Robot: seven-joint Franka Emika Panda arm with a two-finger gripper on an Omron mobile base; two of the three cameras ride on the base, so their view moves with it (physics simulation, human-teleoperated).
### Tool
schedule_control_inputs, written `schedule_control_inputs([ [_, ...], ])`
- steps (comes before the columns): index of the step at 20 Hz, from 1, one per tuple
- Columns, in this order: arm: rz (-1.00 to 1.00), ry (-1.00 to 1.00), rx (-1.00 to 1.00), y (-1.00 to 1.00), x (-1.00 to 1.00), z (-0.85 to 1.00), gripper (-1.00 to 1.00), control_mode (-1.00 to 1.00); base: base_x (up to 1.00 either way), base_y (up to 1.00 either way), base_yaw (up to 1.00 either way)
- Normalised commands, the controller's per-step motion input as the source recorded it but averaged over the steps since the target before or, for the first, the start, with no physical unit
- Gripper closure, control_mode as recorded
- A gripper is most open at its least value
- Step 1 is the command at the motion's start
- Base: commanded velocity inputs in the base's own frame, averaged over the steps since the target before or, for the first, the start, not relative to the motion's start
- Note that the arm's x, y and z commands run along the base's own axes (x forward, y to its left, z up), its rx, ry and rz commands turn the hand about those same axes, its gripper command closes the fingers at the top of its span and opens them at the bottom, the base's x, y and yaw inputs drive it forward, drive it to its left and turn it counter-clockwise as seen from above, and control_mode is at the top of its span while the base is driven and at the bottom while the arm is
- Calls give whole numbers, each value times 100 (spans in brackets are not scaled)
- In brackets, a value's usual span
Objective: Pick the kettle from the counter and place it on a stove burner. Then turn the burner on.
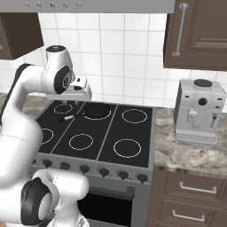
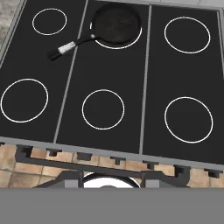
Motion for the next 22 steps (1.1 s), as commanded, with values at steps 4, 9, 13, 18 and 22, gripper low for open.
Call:
schedule_control_inputs([
  [4, 0, 1, 0, 0, 0, 0, -100, -100, 0, 0, 0],
  [9, 3, 0, 1, 35, 0, 0, -100, -100, 0, 0, 0],
  [13, 11, 0, 0, 90, 0, 0, -100, -100, 0, 0, 0],
  [18, 9, 0, 0, 96, 0, 0, -100, -100, 0, 0, 0],
  [22, 13, 0, 1, 100, 0, 0, -100, -100, 0, 0, 0],
])
